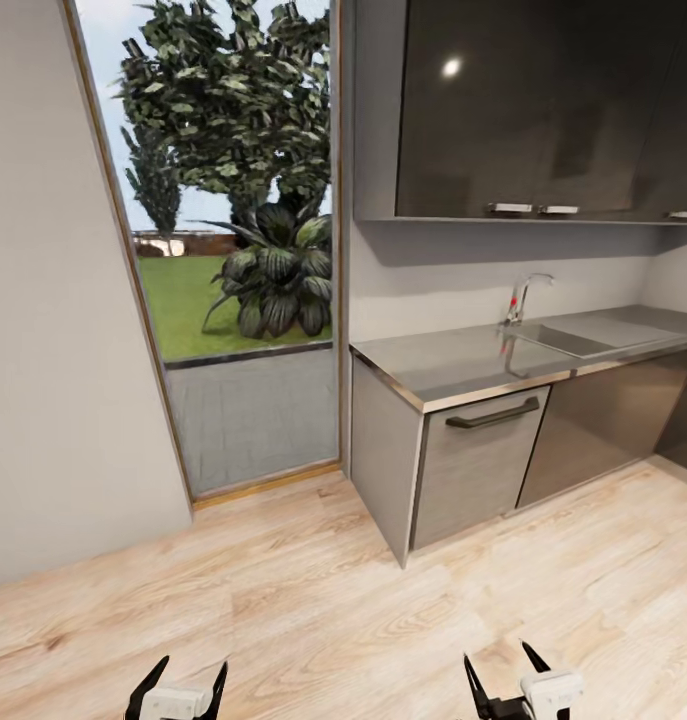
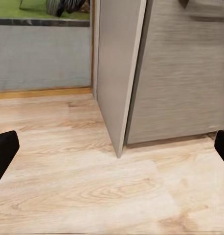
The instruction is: Put the three can of soda from the living room inside the tash can in the kitchen.
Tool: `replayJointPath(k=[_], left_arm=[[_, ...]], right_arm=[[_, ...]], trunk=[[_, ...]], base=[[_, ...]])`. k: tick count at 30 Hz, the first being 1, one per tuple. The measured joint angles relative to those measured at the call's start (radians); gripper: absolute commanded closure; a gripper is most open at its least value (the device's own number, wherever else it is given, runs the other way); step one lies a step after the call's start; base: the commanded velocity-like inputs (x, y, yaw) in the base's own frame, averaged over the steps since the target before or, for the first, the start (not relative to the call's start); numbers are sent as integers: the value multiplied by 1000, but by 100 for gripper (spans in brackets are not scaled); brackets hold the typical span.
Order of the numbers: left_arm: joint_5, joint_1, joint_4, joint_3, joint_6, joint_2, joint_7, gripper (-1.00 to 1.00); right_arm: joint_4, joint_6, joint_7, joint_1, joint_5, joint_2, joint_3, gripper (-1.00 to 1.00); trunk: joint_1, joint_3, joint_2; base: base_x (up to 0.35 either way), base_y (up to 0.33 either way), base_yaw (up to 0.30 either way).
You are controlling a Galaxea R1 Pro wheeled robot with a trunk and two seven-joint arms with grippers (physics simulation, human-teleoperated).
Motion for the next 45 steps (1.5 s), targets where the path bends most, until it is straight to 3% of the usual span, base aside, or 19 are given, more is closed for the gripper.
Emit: replayJointPath(k=[30,45], left_arm=[[-1,0,26,0,2,-1,-1,-100],[-1,0,29,0,2,-1,0,-100]], right_arm=[[13,-1,-3,0,-5,-4,-15,-100],[11,-2,-5,0,-2,1,-11,-100]], trunk=[[0,24,0],[0,25,0]], base=[[0,0,-222],[0,0,-23]])
